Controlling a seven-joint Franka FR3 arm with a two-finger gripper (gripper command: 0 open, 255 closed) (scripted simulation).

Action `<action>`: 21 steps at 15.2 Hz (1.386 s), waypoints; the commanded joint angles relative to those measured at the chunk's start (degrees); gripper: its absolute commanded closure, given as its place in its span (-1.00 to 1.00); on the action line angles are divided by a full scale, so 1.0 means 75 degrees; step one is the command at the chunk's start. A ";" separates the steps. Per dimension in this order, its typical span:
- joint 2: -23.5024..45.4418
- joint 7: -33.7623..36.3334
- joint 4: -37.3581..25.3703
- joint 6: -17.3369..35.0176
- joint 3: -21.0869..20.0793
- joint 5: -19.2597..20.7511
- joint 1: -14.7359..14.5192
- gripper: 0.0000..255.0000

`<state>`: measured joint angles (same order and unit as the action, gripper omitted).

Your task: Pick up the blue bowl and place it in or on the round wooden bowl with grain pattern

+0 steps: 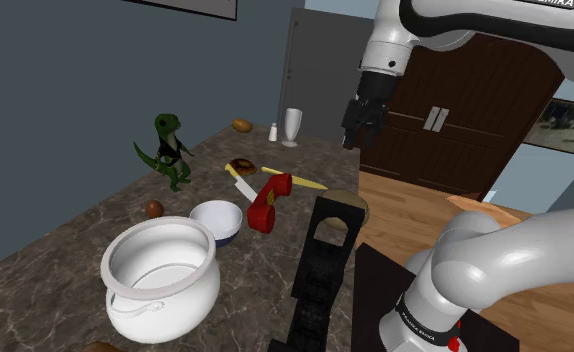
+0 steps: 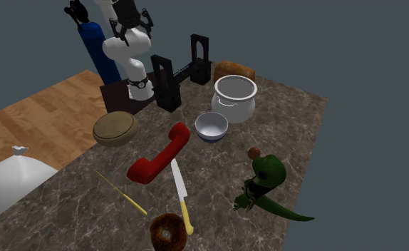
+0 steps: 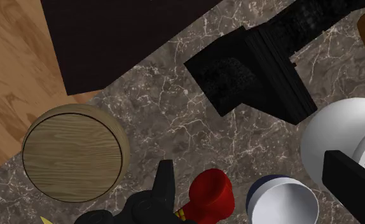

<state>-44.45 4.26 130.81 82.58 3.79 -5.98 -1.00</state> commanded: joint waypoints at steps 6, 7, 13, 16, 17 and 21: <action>0.0858 0.0084 0.0360 0.1262 -0.0229 -0.0134 -0.0098 -1.00; 0.1057 0.0101 0.0400 0.1509 -0.0272 -0.0159 -0.0119 -1.00; 0.2412 0.0197 0.0412 0.2928 -0.0518 -0.0281 -0.0241 -1.00; 0.3175 0.0250 0.0272 0.3576 -0.0627 -0.0320 -0.0298 -1.00; 0.3438 0.0269 0.0204 0.3780 -0.0661 -0.0328 -0.0316 -1.00; 0.4528 0.0355 -0.0174 0.4526 -0.0783 -0.0334 -0.0386 -1.00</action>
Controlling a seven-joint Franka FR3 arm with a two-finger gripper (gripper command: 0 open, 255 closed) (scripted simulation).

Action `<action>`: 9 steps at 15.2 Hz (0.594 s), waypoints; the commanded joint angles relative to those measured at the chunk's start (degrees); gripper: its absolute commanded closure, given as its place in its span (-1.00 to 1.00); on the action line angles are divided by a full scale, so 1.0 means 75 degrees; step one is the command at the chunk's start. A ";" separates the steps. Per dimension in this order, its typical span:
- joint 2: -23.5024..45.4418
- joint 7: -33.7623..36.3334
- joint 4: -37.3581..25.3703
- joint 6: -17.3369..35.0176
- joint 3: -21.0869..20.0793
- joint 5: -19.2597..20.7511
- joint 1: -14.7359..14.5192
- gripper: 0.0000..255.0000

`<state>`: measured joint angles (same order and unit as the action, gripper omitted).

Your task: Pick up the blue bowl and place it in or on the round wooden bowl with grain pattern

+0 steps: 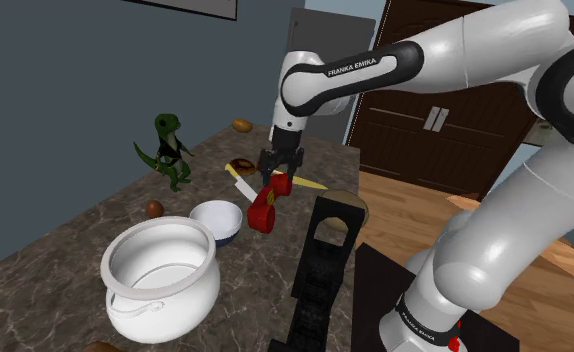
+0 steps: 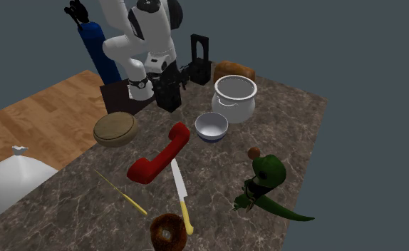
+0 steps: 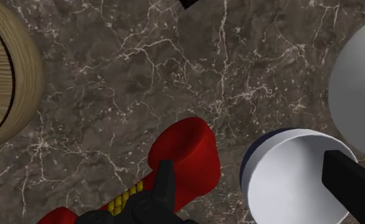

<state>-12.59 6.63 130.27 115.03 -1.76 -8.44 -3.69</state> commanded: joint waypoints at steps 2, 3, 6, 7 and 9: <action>0.0842 0.0090 -0.0352 0.0526 -0.0096 0.0008 -0.0059 -1.00; 0.1125 0.0117 -0.0492 0.0677 -0.0120 0.0020 -0.0075 -1.00; 0.1984 0.0207 -0.0973 0.1078 -0.0183 0.0073 -0.0126 -1.00; 0.2273 0.0239 -0.1154 0.1194 -0.0199 0.0097 -0.0144 -1.00; 0.2854 0.0307 -0.1545 0.1397 -0.0223 0.0150 -0.0186 -1.00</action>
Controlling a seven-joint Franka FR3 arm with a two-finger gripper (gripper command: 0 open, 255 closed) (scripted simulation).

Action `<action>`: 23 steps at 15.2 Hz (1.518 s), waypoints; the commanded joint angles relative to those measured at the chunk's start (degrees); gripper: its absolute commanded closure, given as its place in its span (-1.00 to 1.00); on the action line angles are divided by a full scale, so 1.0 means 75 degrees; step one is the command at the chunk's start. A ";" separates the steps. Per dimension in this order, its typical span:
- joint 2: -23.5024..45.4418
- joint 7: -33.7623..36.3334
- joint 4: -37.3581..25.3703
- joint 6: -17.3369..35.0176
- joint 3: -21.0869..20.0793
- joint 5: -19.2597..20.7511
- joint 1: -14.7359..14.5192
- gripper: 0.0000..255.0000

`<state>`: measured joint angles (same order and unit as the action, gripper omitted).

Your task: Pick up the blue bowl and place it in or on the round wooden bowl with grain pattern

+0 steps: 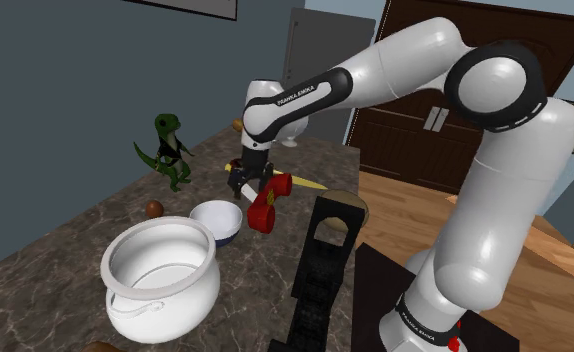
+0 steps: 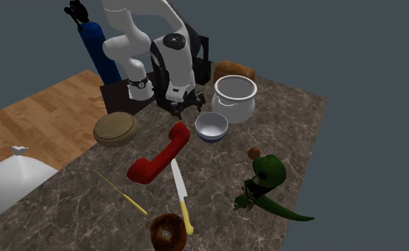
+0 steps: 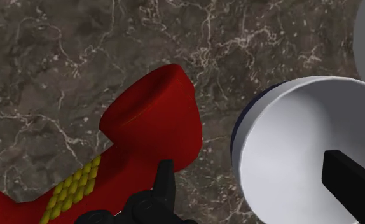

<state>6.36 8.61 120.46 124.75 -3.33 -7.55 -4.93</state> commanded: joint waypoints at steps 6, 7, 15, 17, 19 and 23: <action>0.1208 0.0122 -0.0666 0.0572 -0.0039 0.0095 -0.0099 -1.00; 0.1265 0.0120 -0.0633 0.0662 -0.0042 0.0092 -0.0104 -1.00; 0.1478 0.0113 -0.0528 0.0982 -0.0055 0.0079 -0.0126 -1.00; 0.1478 0.0113 -0.0528 0.0982 -0.0055 0.0079 -0.0126 -1.00; 0.1478 0.0113 -0.0529 0.0980 -0.0055 0.0079 -0.0126 1.00; 0.1478 0.0113 -0.0529 0.0980 -0.0055 0.0079 -0.0126 1.00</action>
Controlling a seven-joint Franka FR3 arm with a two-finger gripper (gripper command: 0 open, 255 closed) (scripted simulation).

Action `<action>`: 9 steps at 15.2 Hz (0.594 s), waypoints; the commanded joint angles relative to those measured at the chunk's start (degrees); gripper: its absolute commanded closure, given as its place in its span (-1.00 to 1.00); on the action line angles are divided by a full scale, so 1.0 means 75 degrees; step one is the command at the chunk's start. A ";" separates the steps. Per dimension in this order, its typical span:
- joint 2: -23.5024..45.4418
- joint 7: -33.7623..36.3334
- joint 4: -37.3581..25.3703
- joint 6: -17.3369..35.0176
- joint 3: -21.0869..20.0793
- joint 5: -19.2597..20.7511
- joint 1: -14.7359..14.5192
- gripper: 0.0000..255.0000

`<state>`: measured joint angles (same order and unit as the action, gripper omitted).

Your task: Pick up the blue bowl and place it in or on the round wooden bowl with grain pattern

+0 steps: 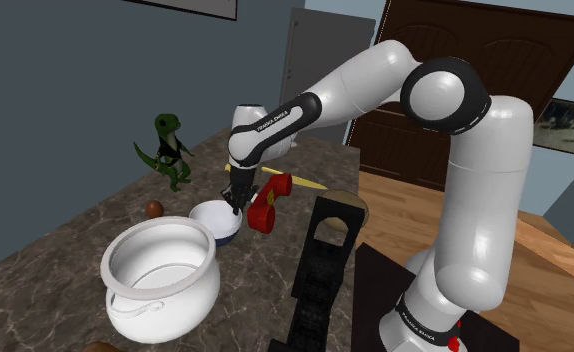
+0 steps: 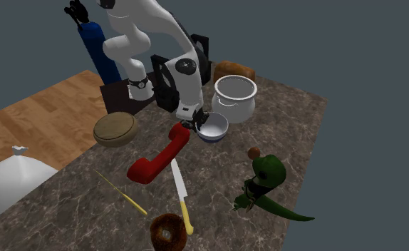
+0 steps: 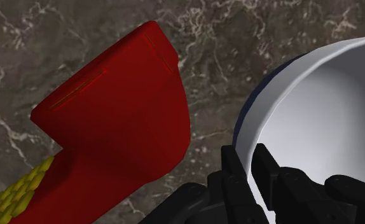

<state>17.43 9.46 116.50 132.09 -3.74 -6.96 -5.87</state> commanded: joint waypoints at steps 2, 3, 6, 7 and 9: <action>0.0002 0.0000 0.0000 0.0002 0.0000 0.0000 0.0000 1.00; 0.0002 0.0000 0.0000 0.0002 0.0000 0.0000 0.0000 1.00; -0.0063 0.0010 -0.0022 -0.0084 0.0001 0.0003 0.0001 1.00; -0.0127 0.0019 -0.0045 -0.0171 0.0002 0.0007 0.0002 1.00; -0.0249 0.0038 -0.0100 -0.0347 0.0003 0.0014 0.0004 1.00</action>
<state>15.98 9.58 115.95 130.06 -3.69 -6.88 -5.78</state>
